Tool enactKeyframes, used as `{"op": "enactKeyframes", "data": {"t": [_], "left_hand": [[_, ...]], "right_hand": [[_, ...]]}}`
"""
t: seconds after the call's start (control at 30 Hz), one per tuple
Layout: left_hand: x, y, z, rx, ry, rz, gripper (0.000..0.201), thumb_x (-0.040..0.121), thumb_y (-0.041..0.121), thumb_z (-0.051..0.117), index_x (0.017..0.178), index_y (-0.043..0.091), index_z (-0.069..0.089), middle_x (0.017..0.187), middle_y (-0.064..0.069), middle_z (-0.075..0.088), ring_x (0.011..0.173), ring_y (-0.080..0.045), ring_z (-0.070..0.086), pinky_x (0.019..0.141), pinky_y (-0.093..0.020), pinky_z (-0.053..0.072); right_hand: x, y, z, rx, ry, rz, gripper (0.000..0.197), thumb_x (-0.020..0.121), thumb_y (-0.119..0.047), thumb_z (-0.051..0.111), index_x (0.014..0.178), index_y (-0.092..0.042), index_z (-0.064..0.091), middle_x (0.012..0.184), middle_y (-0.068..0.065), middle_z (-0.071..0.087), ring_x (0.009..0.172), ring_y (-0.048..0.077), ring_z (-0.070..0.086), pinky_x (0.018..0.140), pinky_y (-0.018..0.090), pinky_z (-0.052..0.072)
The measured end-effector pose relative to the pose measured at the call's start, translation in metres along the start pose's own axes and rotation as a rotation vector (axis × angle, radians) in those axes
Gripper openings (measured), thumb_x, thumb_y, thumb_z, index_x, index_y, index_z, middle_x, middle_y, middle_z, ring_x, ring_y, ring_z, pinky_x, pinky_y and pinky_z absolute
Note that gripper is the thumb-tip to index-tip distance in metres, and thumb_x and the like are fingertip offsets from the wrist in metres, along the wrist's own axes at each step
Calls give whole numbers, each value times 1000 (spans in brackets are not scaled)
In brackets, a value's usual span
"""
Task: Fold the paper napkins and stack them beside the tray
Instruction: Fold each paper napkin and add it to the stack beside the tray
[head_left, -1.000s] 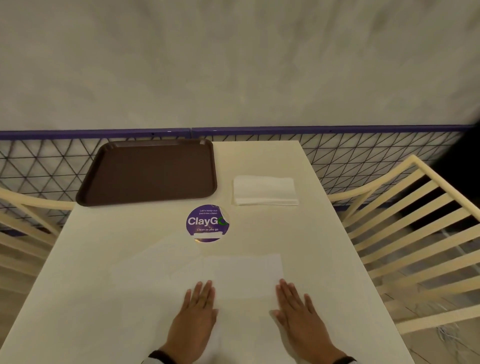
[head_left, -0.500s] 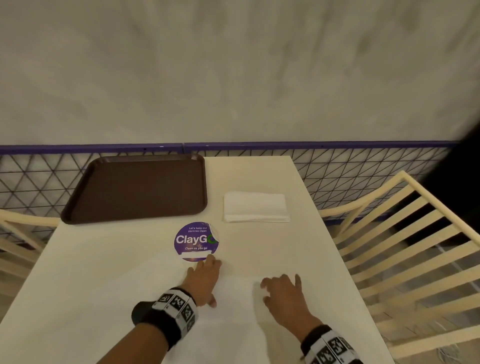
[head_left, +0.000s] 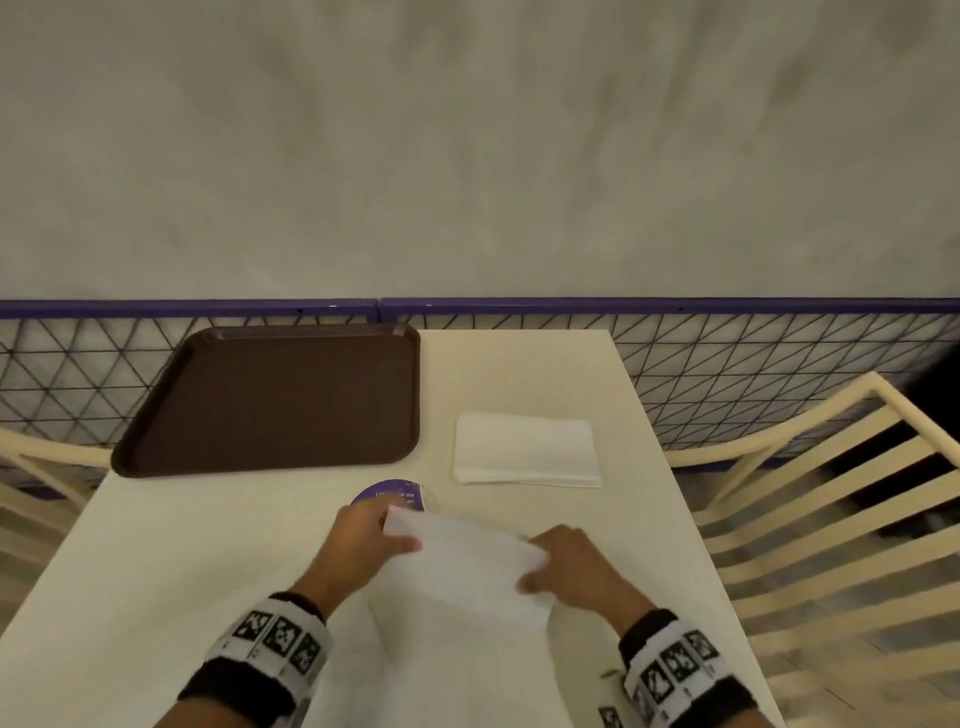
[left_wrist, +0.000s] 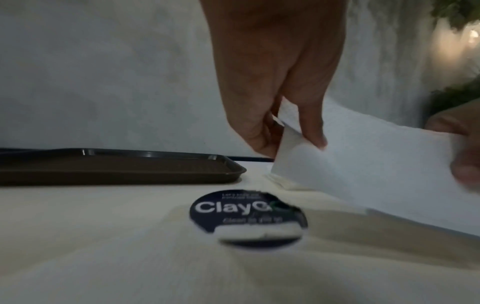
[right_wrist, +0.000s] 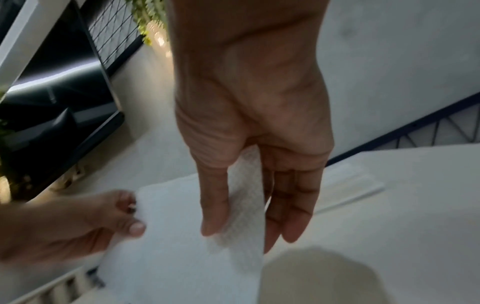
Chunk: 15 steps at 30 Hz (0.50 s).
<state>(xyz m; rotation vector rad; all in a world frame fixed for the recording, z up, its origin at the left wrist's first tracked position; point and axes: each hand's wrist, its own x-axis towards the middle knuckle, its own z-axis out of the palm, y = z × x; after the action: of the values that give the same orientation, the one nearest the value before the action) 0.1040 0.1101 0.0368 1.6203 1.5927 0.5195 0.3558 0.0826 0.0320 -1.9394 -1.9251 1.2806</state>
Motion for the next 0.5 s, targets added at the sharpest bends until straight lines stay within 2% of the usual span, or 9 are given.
{"op": "enactKeyframes", "data": {"t": [0.03, 0.07, 0.13, 0.2, 0.23, 0.33, 0.4, 0.47, 0.5], "left_hand": [[8, 11, -4, -75, 68, -5, 27, 68, 9, 80, 82, 27, 66, 71, 13, 66, 71, -8, 63, 66, -14, 48], [18, 22, -5, -162, 125, -9, 29, 70, 8, 79, 89, 23, 64, 72, 10, 66, 68, -9, 63, 63, -16, 49], [41, 45, -6, -365, 215, 1, 36, 73, 5, 76, 100, 18, 55, 77, 2, 66, 68, -12, 64, 60, -20, 51], [67, 65, -3, -505, 312, 14, 42, 74, 4, 74, 103, 16, 47, 83, -5, 67, 75, -18, 64, 69, -31, 53], [81, 71, 1, -517, 352, 23, 41, 74, 4, 75, 100, 17, 45, 82, -6, 65, 74, -18, 62, 72, -33, 52], [116, 77, 21, -389, 397, 59, 31, 76, 4, 73, 75, 20, 47, 72, -4, 57, 63, -13, 49, 65, -27, 43], [133, 70, 39, -297, 380, 61, 31, 77, -1, 69, 64, 22, 54, 74, -3, 62, 66, -12, 51, 65, -18, 40], [144, 57, 56, -198, 325, 20, 24, 81, -2, 64, 71, 20, 66, 84, -3, 68, 77, -15, 58, 66, -9, 39], [147, 51, 64, -149, 291, -12, 18, 82, -1, 63, 80, 16, 70, 90, -3, 69, 85, -18, 60, 71, -10, 39]], "right_hand": [[3, -3, -21, 67, 51, 19, 37, 74, -15, 75, 109, -8, 64, 91, 0, 63, 92, 17, 61, 62, 11, 41], [9, -4, -42, 141, 108, 32, 35, 75, -12, 75, 108, -7, 64, 81, -1, 61, 80, 17, 62, 57, 12, 42], [25, -4, -82, 331, 229, 47, 33, 75, -9, 75, 104, -13, 60, 73, 7, 63, 61, 16, 60, 55, 15, 46], [43, 0, -113, 513, 333, 36, 17, 77, -5, 72, 87, -6, 60, 80, 18, 64, 64, 21, 60, 60, 23, 51], [52, 3, -125, 571, 368, 29, 15, 77, -4, 71, 76, -4, 56, 80, 19, 60, 69, 23, 59, 60, 26, 52], [88, 24, -143, 634, 453, 65, 33, 77, -7, 72, 59, -10, 45, 75, 13, 49, 71, 23, 53, 60, 32, 50], [107, 40, -138, 575, 474, 145, 36, 75, -12, 75, 54, -12, 46, 68, 12, 51, 65, 24, 53, 66, 37, 52], [120, 54, -126, 482, 469, 239, 38, 73, -15, 77, 50, -12, 48, 57, 8, 51, 54, 22, 52, 67, 37, 51], [123, 59, -120, 448, 468, 268, 39, 73, -16, 78, 48, -12, 48, 54, 5, 51, 51, 21, 51, 66, 36, 51]]}}
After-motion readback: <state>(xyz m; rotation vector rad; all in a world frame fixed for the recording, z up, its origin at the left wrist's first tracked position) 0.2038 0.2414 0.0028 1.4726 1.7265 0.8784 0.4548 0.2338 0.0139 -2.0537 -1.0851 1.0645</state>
